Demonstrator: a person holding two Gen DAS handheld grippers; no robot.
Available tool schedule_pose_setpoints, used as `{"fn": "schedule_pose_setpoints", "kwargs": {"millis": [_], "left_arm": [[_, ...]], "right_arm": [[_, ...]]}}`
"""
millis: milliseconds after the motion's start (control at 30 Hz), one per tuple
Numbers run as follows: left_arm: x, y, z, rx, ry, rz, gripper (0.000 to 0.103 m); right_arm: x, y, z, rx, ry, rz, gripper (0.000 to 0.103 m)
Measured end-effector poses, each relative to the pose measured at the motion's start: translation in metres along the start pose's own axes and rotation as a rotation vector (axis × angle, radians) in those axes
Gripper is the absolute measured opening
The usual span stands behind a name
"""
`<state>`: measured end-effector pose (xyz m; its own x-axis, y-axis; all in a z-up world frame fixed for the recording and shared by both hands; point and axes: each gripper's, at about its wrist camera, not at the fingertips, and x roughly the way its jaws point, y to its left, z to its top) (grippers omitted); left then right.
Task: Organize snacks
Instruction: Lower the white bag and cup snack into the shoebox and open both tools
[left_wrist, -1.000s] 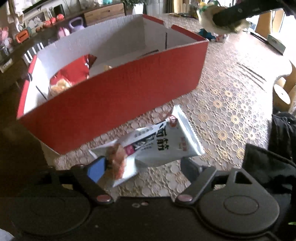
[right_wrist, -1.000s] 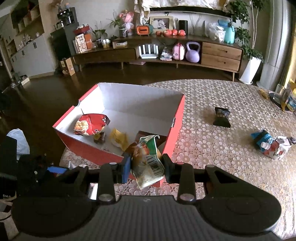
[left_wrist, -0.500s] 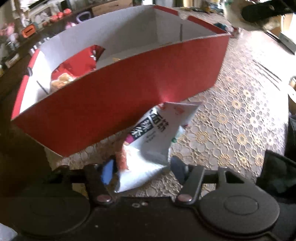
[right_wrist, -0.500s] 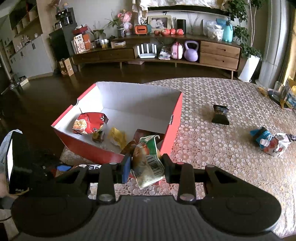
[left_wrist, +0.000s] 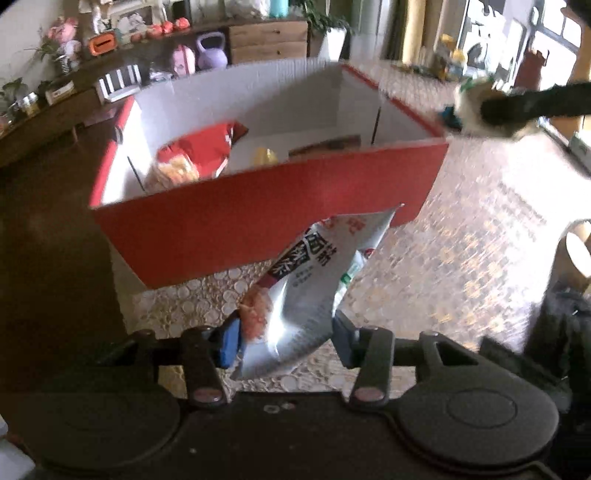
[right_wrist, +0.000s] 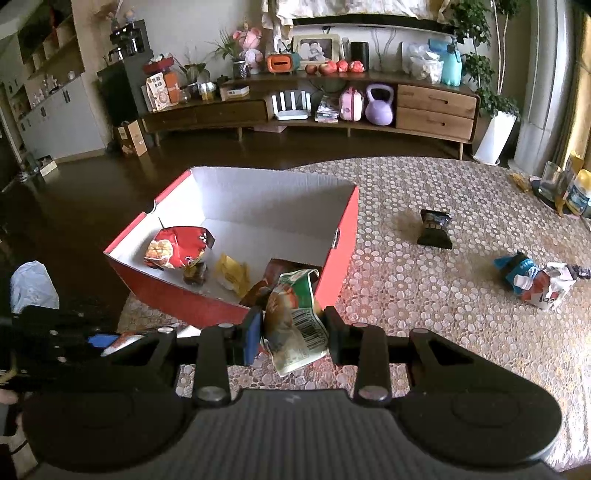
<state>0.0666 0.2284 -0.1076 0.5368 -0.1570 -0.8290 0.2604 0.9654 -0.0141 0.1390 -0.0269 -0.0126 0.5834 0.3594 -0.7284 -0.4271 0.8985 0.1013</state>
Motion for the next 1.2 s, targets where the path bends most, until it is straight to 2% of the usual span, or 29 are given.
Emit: {"fn": "schedule_pose_setpoints", "kwargs": {"millis": [200,433,667,1033,1200], "left_arm": [[-0.046,-0.008,0.019,-0.015,-0.061,-0.060,0.048],[-0.068,-0.003,0.052,-0.065,-0.131,-0.052,0.048],[-0.045,0.003,0.097,-0.097,-0.170,0.033,0.048],[0.024,0.033,0.160,-0.185,-0.084,0.105,0.048],[0.047,0.040,0.170,-0.183,-0.053,0.145,0.048]], "right_arm": [[-0.003,0.004,0.007,-0.011,-0.017,0.017,0.035],[0.003,0.014,0.019,-0.032,-0.032,0.037,0.035],[0.025,0.019,0.036,-0.048,-0.034,0.034,0.035],[0.091,0.015,0.068,-0.066,0.002,0.008,0.035],[0.119,0.016,0.072,-0.073,0.034,0.010,0.035]]}}
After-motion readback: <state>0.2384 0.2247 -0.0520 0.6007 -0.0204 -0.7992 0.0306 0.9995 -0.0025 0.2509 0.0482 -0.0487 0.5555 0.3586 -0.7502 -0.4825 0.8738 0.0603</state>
